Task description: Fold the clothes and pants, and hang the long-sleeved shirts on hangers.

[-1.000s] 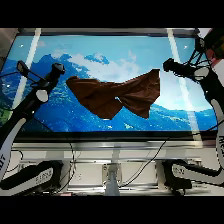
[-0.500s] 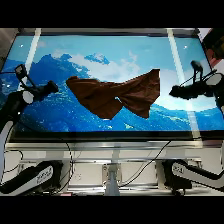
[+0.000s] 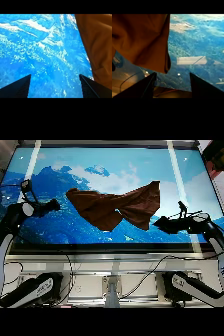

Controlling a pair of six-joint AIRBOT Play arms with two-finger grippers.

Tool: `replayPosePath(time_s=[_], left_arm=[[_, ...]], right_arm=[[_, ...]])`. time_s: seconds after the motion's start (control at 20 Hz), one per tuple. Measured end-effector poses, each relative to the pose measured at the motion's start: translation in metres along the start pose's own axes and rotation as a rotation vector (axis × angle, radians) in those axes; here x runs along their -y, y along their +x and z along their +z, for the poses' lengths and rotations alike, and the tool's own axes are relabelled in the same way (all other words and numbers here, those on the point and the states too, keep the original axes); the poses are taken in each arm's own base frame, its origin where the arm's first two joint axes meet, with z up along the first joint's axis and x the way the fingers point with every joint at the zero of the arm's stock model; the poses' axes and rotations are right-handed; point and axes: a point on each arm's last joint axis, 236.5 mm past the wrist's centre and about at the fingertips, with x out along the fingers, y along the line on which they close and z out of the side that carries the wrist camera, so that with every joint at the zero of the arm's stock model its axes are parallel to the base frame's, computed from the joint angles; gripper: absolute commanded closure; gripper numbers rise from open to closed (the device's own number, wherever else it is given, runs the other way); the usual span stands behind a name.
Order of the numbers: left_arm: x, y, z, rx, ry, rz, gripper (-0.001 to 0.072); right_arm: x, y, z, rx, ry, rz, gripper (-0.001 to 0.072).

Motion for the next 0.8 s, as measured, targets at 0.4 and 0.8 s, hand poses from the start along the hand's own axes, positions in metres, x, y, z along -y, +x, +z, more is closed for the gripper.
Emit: replayPosePath(time_s=[0.4, 0.8], left_arm=[[0.017, 0.000, -0.006, -0.018, -0.013, -0.043, 0.0011], [0.027, 0.000, -0.009, -0.025, -0.003, -0.061, 0.0011]], right_arm=[[-0.014, 0.023, -0.012, 0.006, 0.087, 0.052, 0.0216], [-0.024, 0.055, -0.026, -0.036, 0.009, 0.027, 0.0411]])
